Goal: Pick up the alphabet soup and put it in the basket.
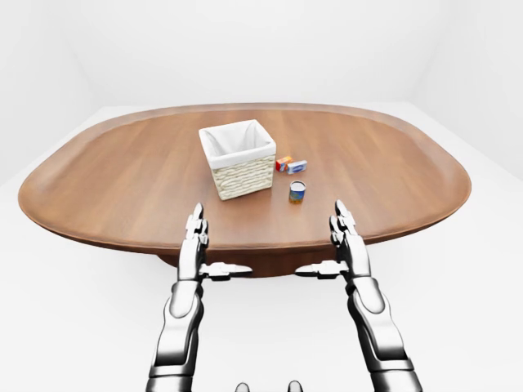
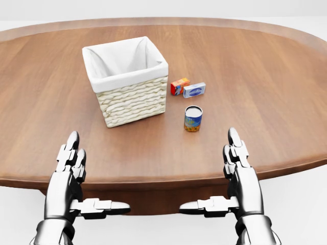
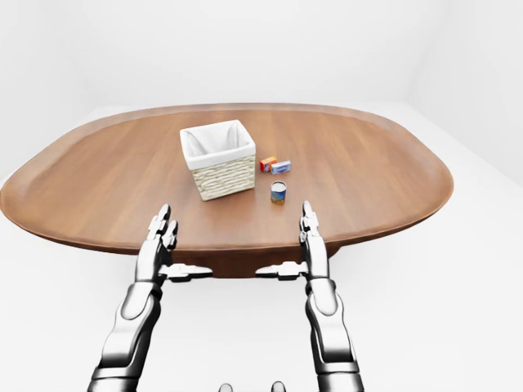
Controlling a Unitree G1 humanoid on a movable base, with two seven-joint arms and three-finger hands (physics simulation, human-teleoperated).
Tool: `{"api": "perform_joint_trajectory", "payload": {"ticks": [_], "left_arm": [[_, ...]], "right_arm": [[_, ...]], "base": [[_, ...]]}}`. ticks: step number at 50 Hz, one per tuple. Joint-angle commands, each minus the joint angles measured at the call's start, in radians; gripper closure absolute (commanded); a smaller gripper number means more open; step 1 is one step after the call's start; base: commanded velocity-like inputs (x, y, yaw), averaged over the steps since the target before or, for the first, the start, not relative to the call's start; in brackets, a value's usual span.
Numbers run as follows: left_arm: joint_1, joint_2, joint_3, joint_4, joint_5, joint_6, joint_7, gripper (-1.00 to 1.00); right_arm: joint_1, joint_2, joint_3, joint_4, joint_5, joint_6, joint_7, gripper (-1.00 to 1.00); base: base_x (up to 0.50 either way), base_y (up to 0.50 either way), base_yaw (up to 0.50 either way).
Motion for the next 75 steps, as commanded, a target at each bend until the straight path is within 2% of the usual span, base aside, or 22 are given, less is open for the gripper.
{"api": "perform_joint_trajectory", "payload": {"ticks": [1,8,10,16,22,25,28,35,41,52,67,75], "left_arm": [[-0.033,0.022,0.043,0.034,-0.036,0.036,-0.020,-1.00],[0.032,0.014,0.052,-0.101,-0.048,0.022,0.000,-1.00],[0.057,0.014,0.059,-0.162,-0.057,0.039,-0.002,-1.00],[0.116,0.008,0.091,-0.300,-0.076,0.039,0.012,-1.00],[0.170,-0.003,0.119,-0.421,-0.108,0.062,-0.003,-1.00],[0.205,-0.014,0.137,-0.490,-0.121,0.053,-0.010,-1.00],[0.220,-0.020,0.148,-0.521,-0.136,0.061,-0.021,-1.00],[0.325,-0.056,0.175,-0.689,-0.180,0.072,-0.081,-1.00],[0.410,-0.099,0.177,-0.782,-0.188,0.045,-0.136,-1.00],[0.405,-0.108,0.185,-0.782,-0.189,0.046,-0.152,-1.00],[0.441,-0.113,0.158,-0.791,-0.177,0.020,-0.164,-1.00],[0.455,-0.113,0.153,-0.802,-0.180,0.020,-0.169,-1.00]], "right_arm": [[-0.008,-0.011,-0.019,0.010,0.016,0.017,0.033,-1.00],[-0.011,-0.011,-0.019,0.018,0.025,0.017,0.051,-1.00],[-0.011,-0.012,-0.021,0.013,0.027,0.024,0.051,-1.00],[-0.009,-0.015,-0.025,0.003,0.039,0.029,0.063,-1.00],[-0.016,-0.016,-0.026,0.018,0.041,0.022,0.068,-1.00],[-0.011,-0.016,-0.026,0.007,0.041,0.021,0.071,-1.00],[-0.007,-0.016,-0.027,-0.002,0.042,0.026,0.070,-1.00],[0.005,-0.014,-0.022,-0.022,0.042,0.027,0.076,-1.00],[0.003,-0.012,-0.020,-0.018,0.040,0.023,0.078,-1.00],[0.011,-0.012,-0.019,-0.037,0.046,0.026,0.087,-1.00],[0.020,-0.011,-0.015,-0.041,0.043,0.017,0.090,-1.00],[0.022,-0.010,-0.014,-0.049,0.042,0.019,0.090,-1.00]], "base": [[0.00,0.00,0.00],[0.00,0.00,0.00],[0.00,0.00,0.00],[0.00,0.00,0.00],[0.00,0.00,0.00],[0.05,0.00,0.00],[0.19,0.00,0.00],[0.21,0.00,0.00],[0.22,0.00,0.00],[0.31,0.00,0.00],[0.34,0.00,0.00],[0.34,0.00,0.00]]}}
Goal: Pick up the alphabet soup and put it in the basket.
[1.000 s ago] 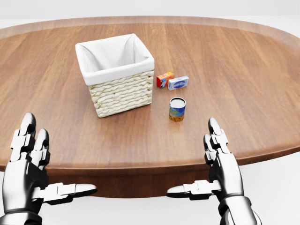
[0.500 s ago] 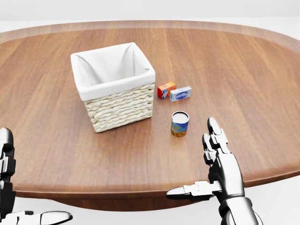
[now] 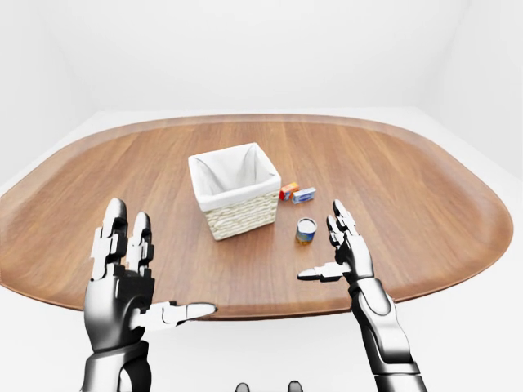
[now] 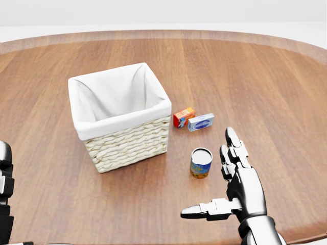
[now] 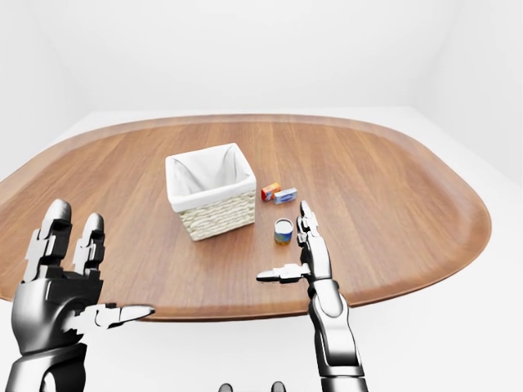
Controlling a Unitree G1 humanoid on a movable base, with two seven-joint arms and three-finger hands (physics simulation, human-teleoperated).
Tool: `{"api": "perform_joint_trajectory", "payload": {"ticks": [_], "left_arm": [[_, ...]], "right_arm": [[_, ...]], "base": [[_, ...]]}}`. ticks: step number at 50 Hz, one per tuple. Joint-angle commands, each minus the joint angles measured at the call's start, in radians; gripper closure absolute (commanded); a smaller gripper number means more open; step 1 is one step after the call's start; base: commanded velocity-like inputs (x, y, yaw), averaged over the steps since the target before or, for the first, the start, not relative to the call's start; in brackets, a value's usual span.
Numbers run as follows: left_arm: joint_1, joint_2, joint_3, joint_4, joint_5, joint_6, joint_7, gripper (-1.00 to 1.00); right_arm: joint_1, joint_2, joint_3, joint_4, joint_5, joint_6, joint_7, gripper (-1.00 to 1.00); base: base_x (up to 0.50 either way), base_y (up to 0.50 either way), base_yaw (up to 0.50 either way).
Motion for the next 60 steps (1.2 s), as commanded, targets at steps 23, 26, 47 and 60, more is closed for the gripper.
{"api": "perform_joint_trajectory", "payload": {"ticks": [23,26,47,60], "left_arm": [[0.036,-0.002,-0.016,-0.027,-0.005,-0.006,-0.018,-1.00],[0.040,-0.004,-0.016,-0.031,-0.005,-0.007,-0.020,-1.00],[0.029,-0.006,-0.005,-0.037,-0.017,0.023,-0.031,-1.00],[0.038,-0.003,-0.019,-0.032,-0.004,0.007,-0.021,-1.00]], "right_arm": [[-0.002,0.001,0.003,0.006,-0.002,-0.010,0.000,-1.00],[-0.002,0.001,0.002,0.006,-0.001,-0.009,0.001,-1.00],[-0.057,-0.007,-0.002,0.231,-0.063,-0.111,-0.053,-1.00],[-0.079,-0.030,-0.032,0.387,-0.067,-0.111,-0.048,-1.00]], "base": [[0.34,0.00,0.00],[0.35,0.00,0.00],[0.13,0.00,0.00],[0.00,0.00,0.00]]}}
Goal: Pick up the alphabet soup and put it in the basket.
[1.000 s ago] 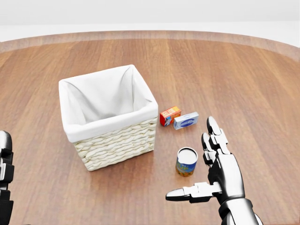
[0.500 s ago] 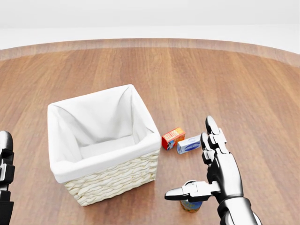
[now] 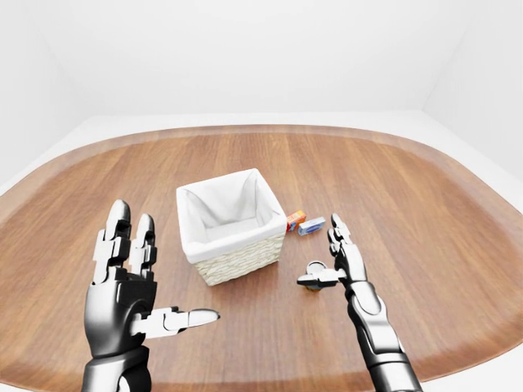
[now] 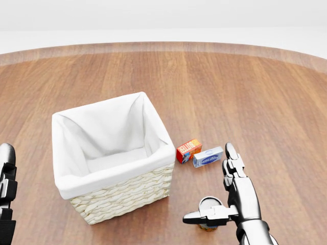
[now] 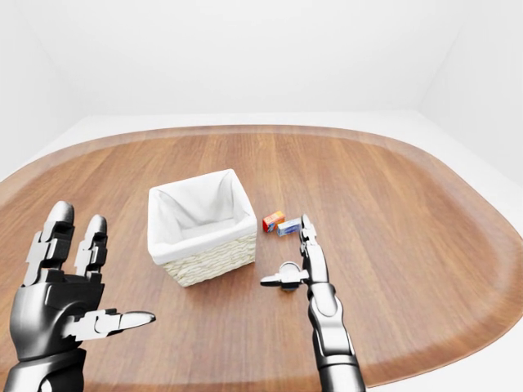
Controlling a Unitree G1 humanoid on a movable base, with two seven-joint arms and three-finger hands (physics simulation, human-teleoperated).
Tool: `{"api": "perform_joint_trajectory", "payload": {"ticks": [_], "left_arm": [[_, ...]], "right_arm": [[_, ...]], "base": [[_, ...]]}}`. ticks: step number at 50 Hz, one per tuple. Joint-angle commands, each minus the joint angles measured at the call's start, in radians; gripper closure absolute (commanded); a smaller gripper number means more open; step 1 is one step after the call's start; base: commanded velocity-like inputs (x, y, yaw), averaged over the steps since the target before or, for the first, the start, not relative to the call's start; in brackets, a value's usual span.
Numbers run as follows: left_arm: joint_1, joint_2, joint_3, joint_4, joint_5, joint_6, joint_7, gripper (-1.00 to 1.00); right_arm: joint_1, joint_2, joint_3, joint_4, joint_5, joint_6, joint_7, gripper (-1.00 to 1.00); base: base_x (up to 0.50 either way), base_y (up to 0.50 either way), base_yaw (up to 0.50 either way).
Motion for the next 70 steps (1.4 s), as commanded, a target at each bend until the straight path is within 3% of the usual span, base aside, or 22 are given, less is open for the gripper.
{"api": "perform_joint_trajectory", "payload": {"ticks": [1,7,10,24,48,51,70], "left_arm": [[-0.002,0.004,0.004,0.000,-0.006,0.006,0.003,-1.00],[-0.002,0.001,0.007,-0.002,-0.005,0.007,0.000,-1.00],[-0.013,0.003,0.017,0.000,-0.011,0.020,0.001,-1.00],[-0.004,-0.005,0.018,-0.009,-0.012,0.019,-0.009,-1.00],[-0.010,-0.009,0.028,-0.007,-0.017,0.024,-0.017,-1.00],[-0.013,-0.007,0.027,-0.010,-0.020,0.033,-0.016,-1.00],[-0.015,-0.007,0.033,-0.012,-0.026,0.043,-0.021,-1.00]], "right_arm": [[-0.027,-0.016,-0.019,0.133,-0.014,0.000,-0.010,-1.00],[-0.036,-0.015,-0.017,0.155,-0.020,0.000,-0.017,-1.00],[-0.052,-0.017,-0.017,0.179,-0.027,0.000,-0.025,-1.00],[-0.079,-0.025,-0.026,0.235,-0.018,0.000,-0.030,-1.00],[-0.314,-0.065,-0.047,0.724,0.016,0.000,-0.052,-1.00],[-0.362,-0.043,-0.028,0.841,-0.010,0.000,-0.070,-1.00],[-0.374,-0.042,-0.028,0.861,-0.003,0.000,-0.059,-1.00]], "base": [[0.00,0.00,0.00],[0.00,0.00,0.00],[0.00,0.00,0.00],[0.00,0.00,0.00],[0.00,0.00,0.00],[0.00,0.00,0.00],[0.00,0.00,0.00]]}}
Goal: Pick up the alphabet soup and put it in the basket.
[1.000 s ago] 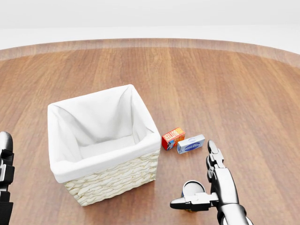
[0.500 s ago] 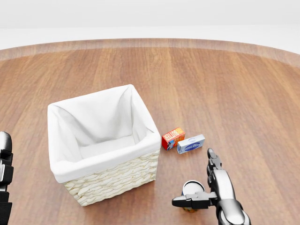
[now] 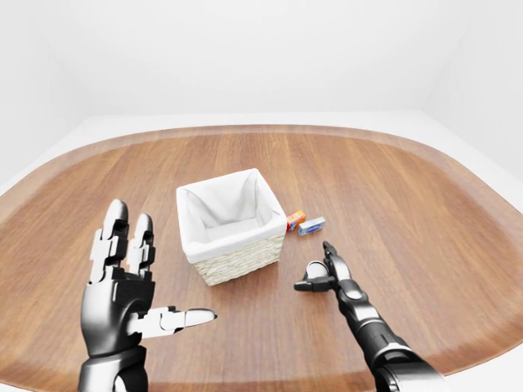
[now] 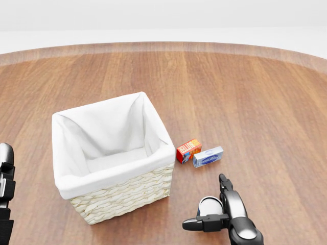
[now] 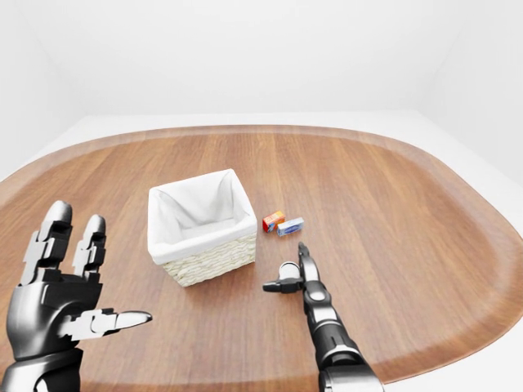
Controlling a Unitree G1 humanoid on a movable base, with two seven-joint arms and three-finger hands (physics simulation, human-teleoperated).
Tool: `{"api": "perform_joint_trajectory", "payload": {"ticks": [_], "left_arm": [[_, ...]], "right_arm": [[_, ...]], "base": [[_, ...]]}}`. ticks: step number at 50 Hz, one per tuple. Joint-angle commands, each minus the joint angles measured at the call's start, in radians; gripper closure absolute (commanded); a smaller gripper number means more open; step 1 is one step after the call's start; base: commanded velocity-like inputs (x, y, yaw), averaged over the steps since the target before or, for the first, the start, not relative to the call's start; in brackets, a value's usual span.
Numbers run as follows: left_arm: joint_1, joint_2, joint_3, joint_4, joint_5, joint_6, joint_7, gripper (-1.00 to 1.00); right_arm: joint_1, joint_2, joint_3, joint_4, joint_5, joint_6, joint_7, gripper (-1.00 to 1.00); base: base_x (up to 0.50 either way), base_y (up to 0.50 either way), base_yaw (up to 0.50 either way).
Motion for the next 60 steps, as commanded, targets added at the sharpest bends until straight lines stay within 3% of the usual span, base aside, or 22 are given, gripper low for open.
{"api": "perform_joint_trajectory", "payload": {"ticks": [1,13,43,60], "left_arm": [[0.006,-0.001,0.001,-0.006,-0.004,0.002,-0.006,-1.00],[0.051,-0.019,-0.004,-0.040,-0.014,-0.011,-0.035,-1.00],[0.042,-0.018,-0.003,-0.040,-0.015,-0.001,-0.037,-1.00],[0.045,-0.020,0.003,-0.045,-0.022,0.003,-0.041,-1.00]], "right_arm": [[-0.031,0.005,0.004,0.071,-0.001,0.000,-0.003,-1.00],[-0.035,0.013,0.010,0.093,-0.010,0.000,-0.006,-1.00],[-0.073,0.032,0.020,0.206,-0.103,0.000,-0.096,-1.00],[-0.075,0.040,0.019,0.226,-0.112,0.000,-0.089,-1.00]], "base": [[0.00,0.00,0.00],[0.00,0.00,0.00],[0.00,0.00,0.00],[0.00,0.00,0.00]]}}
